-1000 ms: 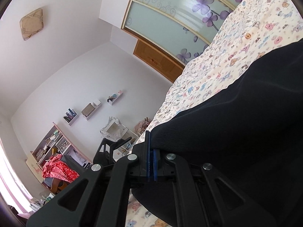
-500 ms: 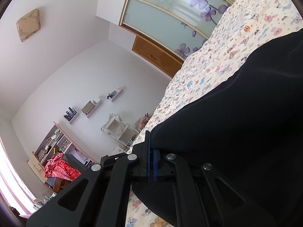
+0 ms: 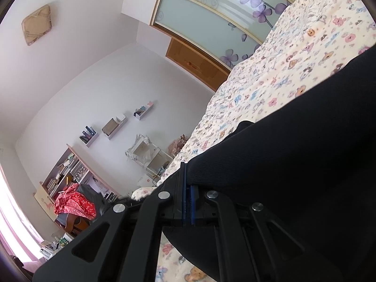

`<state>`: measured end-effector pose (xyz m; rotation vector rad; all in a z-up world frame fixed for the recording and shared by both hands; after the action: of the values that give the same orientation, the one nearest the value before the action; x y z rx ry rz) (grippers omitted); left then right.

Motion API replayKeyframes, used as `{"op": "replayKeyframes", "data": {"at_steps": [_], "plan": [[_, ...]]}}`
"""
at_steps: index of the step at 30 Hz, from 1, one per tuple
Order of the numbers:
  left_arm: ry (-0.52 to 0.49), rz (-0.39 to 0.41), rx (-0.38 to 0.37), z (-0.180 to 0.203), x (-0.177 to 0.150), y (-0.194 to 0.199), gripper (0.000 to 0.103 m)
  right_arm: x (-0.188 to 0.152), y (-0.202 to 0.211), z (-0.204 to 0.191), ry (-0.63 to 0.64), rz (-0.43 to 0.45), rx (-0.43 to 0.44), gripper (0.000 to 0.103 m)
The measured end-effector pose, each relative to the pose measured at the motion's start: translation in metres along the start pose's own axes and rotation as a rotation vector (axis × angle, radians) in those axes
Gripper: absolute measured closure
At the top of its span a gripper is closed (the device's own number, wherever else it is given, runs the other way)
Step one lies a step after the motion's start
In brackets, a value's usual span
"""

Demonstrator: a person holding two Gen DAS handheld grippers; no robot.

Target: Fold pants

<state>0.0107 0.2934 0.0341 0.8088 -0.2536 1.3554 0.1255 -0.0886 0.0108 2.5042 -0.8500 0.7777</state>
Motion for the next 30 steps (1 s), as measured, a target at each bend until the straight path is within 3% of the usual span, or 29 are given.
{"op": "replayKeyframes", "data": {"at_steps": [8,11,15,18,19,20,22,23,25,26,30], "plan": [[0.07,0.036,0.068,-0.022,-0.036,0.012,0.094,-0.001,-0.002,0.002,0.006,-0.028,-0.028,0.1],[0.073,0.045,0.088,-0.027,-0.044,0.013,0.09,-0.008,-0.001,-0.002,0.029,-0.114,-0.142,0.1],[0.051,0.045,0.111,-0.021,-0.048,0.018,0.083,-0.025,0.007,-0.001,0.026,-0.345,-0.316,0.096],[0.057,0.084,0.12,-0.018,-0.056,0.032,0.06,-0.038,0.038,0.004,0.019,-0.462,-0.336,0.087],[0.06,0.105,0.121,-0.014,-0.059,0.04,0.048,-0.039,0.055,0.007,0.007,-0.468,-0.33,0.087],[0.06,0.123,0.12,-0.009,-0.061,0.047,0.043,-0.037,0.071,0.009,-0.002,-0.467,-0.342,0.087],[0.036,0.158,0.116,0.005,-0.068,0.059,0.029,-0.021,0.118,0.022,-0.043,-0.421,-0.397,0.087],[0.024,0.161,0.109,0.01,-0.069,0.06,0.027,-0.011,0.141,0.03,-0.082,-0.373,-0.419,0.086],[-0.003,0.143,0.065,0.023,-0.076,0.061,0.021,0.015,0.203,0.057,-0.195,-0.224,-0.506,0.052],[-0.015,0.132,0.042,0.027,-0.079,0.058,0.02,0.03,0.242,0.074,-0.259,-0.122,-0.6,0.023],[-0.099,0.088,0.038,0.041,-0.091,0.047,0.018,0.058,0.337,0.096,-0.324,0.154,-0.805,0.048]]}}
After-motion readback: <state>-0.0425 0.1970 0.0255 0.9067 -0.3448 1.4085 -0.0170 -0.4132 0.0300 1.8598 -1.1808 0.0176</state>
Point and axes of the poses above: each gripper's, at about its wrist camera, not at the fingertips, and y roughly against the way its jaws point, z to its right, x to its top, the point moved 1 cm from there along -y, roughly the way its jaws point, and after that the axes turned 11 degrees about -x, right-handed, at the moved point
